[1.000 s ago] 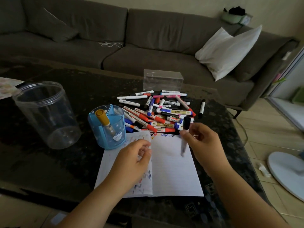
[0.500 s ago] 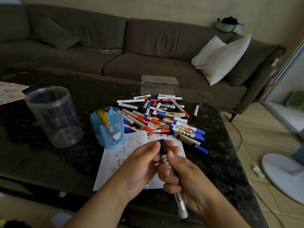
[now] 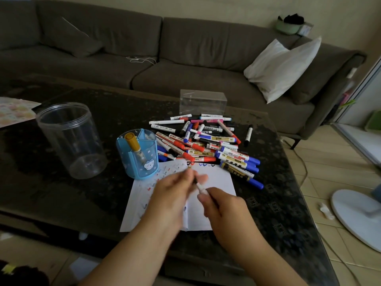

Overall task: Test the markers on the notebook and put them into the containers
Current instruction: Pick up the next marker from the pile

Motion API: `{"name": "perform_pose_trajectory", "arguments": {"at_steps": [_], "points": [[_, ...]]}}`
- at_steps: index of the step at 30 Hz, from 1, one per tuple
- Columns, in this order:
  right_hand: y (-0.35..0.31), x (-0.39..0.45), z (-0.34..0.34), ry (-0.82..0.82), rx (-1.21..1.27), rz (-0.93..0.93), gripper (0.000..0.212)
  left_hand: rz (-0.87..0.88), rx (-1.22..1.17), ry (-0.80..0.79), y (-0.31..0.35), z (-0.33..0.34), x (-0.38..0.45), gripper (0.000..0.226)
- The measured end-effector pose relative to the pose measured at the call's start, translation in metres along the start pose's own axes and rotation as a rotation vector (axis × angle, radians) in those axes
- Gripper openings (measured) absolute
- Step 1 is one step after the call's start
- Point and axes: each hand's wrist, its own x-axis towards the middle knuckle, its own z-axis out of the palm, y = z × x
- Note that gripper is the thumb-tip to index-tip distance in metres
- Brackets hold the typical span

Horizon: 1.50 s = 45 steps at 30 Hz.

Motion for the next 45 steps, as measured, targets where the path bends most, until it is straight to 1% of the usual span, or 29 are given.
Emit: {"name": "perform_pose_trajectory", "arguments": {"at_steps": [1, 2, 4, 7, 9, 11, 13, 14, 17, 18, 19, 21, 23, 25, 26, 28, 30, 34, 36, 40, 45], "points": [[0.004, -0.002, 0.001, 0.004, -0.109, -0.020, 0.029, -0.001, -0.009, 0.063, 0.002, -0.006, 0.007, 0.022], [0.007, -0.005, 0.001, 0.012, -0.149, -0.017, 0.030, 0.008, 0.000, 0.109, 0.005, -0.013, 0.013, 0.020], [0.013, -0.007, -0.001, 0.008, -0.074, 0.052, 0.031, 0.041, 0.061, 0.137, 0.008, -0.026, 0.021, 0.017], [0.020, 0.006, -0.007, -0.061, 0.170, 0.230, 0.029, 0.121, 0.242, 0.101, 0.000, -0.036, 0.026, 0.010], [0.021, 0.018, -0.008, -0.112, 0.457, 0.327, 0.018, 0.181, 0.436, 0.101, -0.006, -0.037, 0.028, 0.003], [0.024, 0.029, -0.007, -0.106, 0.702, 0.338, 0.026, 0.243, 0.561, 0.084, -0.012, -0.038, 0.032, 0.009], [0.023, 0.041, -0.008, -0.078, 0.819, 0.337, 0.019, 0.284, 0.641, 0.044, -0.018, -0.037, 0.040, 0.014], [0.023, 0.048, -0.009, -0.073, 0.888, 0.356, 0.018, 0.298, 0.696, 0.031, -0.021, -0.037, 0.045, 0.016], [0.027, 0.073, -0.008, -0.066, 1.234, 0.435, 0.026, 0.377, 0.823, 0.010, -0.028, -0.036, 0.063, 0.019], [0.029, 0.081, -0.007, -0.060, 1.286, 0.421, 0.025, 0.416, 0.856, -0.001, -0.030, -0.036, 0.069, 0.020], [0.031, 0.087, -0.004, -0.058, 1.294, 0.395, 0.024, 0.453, 0.903, -0.023, -0.031, -0.036, 0.075, 0.020], [0.036, 0.099, 0.003, -0.065, 1.221, 0.343, 0.021, 0.523, 1.001, -0.093, -0.035, -0.036, 0.085, 0.018], [0.042, 0.109, 0.011, -0.055, 0.989, 0.287, 0.010, 0.552, 1.039, -0.148, -0.040, -0.035, 0.089, 0.016], [0.048, 0.120, 0.017, -0.009, 0.706, 0.226, 0.024, 0.567, 1.064, -0.159, -0.047, -0.035, 0.091, 0.015], [0.050, 0.125, 0.019, 0.020, 0.604, 0.190, 0.029, 0.582, 1.082, -0.149, -0.052, -0.036, 0.092, 0.015], [0.054, 0.135, 0.024, 0.062, 0.479, 0.143, 0.033, 0.611, 1.103, -0.129, -0.058, -0.039, 0.095, 0.014], [0.060, 0.142, 0.029, 0.100, 0.439, 0.148, 0.030, 0.643, 1.116, -0.135, -0.062, -0.041, 0.098, 0.012], [0.071, 0.147, 0.041, 0.209, 0.390, 0.168, 0.016, 0.709, 1.119, -0.151, -0.070, -0.042, 0.106, 0.009], [0.076, 0.148, 0.044, 0.251, 0.358, 0.150, 0.019, 0.765, 1.087, -0.115, -0.074, -0.042, 0.108, 0.012], [0.080, 0.150, 0.046, 0.252, 0.339, 0.116, 0.023, 0.866, 1.072, -0.004, -0.075, -0.040, 0.109, 0.015], [0.082, 0.154, 0.047, 0.236, 0.341, 0.102, 0.026, 0.900, 1.064, 0.011, -0.075, -0.039, 0.110, 0.017]]}}
